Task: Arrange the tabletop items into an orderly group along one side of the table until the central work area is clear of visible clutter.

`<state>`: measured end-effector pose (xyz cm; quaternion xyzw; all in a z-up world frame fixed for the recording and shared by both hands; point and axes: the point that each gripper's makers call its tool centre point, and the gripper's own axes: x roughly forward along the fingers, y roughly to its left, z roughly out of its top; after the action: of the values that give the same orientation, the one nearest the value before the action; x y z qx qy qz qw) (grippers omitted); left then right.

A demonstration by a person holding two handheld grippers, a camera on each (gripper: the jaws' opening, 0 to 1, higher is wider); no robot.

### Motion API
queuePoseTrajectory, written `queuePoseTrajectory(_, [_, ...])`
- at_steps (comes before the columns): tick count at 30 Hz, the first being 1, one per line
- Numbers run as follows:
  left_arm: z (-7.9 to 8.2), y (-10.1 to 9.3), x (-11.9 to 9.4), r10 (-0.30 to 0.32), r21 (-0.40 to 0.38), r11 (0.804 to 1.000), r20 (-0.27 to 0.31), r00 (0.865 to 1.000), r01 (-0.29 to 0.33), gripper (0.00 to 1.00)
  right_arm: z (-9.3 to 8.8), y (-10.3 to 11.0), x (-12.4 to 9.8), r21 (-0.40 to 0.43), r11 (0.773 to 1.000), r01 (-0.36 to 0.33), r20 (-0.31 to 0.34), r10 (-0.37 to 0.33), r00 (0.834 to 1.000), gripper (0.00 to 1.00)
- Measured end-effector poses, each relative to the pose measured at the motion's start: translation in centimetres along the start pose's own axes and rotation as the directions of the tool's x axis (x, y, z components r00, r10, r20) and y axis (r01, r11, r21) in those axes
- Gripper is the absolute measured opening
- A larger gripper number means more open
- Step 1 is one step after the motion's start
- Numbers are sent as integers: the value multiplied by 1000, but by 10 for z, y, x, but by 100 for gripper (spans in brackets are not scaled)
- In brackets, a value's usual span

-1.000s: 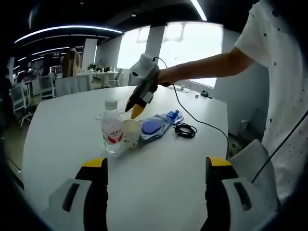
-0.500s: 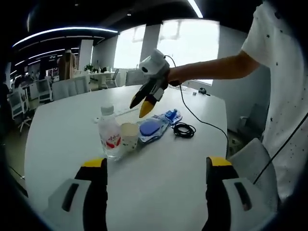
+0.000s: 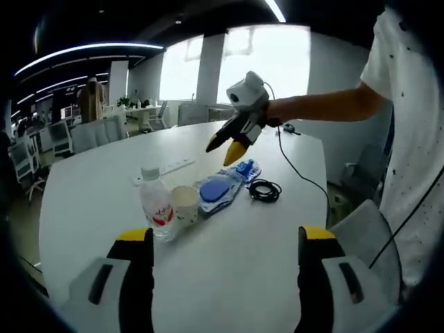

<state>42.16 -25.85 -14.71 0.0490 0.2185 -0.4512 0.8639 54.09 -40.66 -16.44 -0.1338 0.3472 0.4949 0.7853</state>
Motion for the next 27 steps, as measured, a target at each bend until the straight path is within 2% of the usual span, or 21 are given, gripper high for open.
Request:
queuePoseTrajectory(5, [7,-3,2,-7,10,1000,0,1000,7,89,-6,2,-22,36,999,28,40,-30,999,61])
queuePoseTrajectory(12, [13,-10,6,-17,24,1000,-8,1000,18,89,-24,8,-61,106,991,83,108,-94,990,62])
queuePoseTrajectory(27, [12,-28,15,-24,52,998,-43,999,26,91,-85,24,-130,214,959,187,153,-222,963,67])
